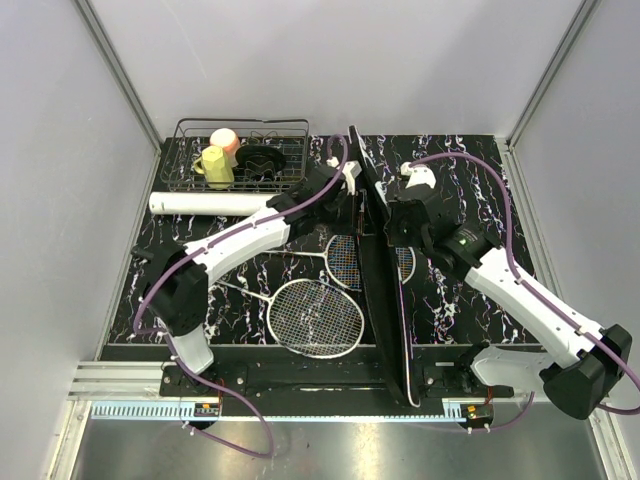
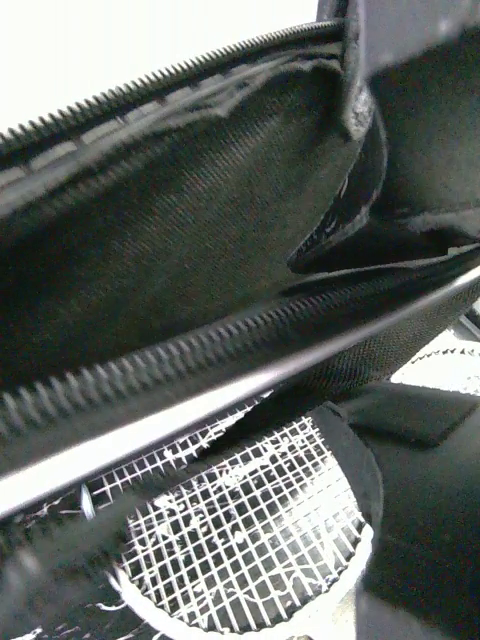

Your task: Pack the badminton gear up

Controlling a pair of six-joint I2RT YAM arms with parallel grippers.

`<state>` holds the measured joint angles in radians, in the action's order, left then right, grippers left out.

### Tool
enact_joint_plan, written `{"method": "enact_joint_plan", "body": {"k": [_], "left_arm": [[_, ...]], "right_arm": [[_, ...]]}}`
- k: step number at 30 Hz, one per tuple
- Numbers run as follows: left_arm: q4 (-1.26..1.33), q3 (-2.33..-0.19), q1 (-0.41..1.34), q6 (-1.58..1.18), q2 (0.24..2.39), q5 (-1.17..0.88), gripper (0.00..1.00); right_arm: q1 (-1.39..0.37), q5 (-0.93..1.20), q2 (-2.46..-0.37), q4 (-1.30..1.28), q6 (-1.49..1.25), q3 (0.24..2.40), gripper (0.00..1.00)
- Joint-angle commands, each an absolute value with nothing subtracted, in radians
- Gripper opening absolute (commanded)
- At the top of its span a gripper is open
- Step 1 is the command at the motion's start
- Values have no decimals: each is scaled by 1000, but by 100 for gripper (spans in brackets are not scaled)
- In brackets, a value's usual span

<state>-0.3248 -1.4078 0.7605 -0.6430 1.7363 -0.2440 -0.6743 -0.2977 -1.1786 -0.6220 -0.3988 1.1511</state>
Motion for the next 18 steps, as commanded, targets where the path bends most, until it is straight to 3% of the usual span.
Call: {"method": "enact_joint_plan", "body": {"k": [1,2,4,7,10,11,15,18], "left_arm": [[-350,-1511,767,-574,1747,-204,40],[-365,-1537,765,-563,1744,-199,17],[-400,-1548,767,-543,1691,-160,0],[-442,-1555,767,-525,1573,-120,0],[-612,-1630,762,-549,1478,-14,0],[-659,-1688,756,-543,1461,-8,0],[-919,-1789,669,-580,1382,23,0],[-1003,-1790,599,-575,1300,50,0]], "right_arm": [[-676,-255,-1140,-514,-416,1171,0],[-676,-253,-1137,-511,-416,1166,0],[-675,-282,-1129,-511,-402,1155,0],[-675,-359,-1115,-532,-350,1150,1],[-675,-312,-1109,-519,-278,1172,24],[-676,-257,-1112,-508,-252,1181,42],[-676,65,-1170,-488,-231,1268,59],[-676,147,-1180,-407,-322,1292,68]]}}
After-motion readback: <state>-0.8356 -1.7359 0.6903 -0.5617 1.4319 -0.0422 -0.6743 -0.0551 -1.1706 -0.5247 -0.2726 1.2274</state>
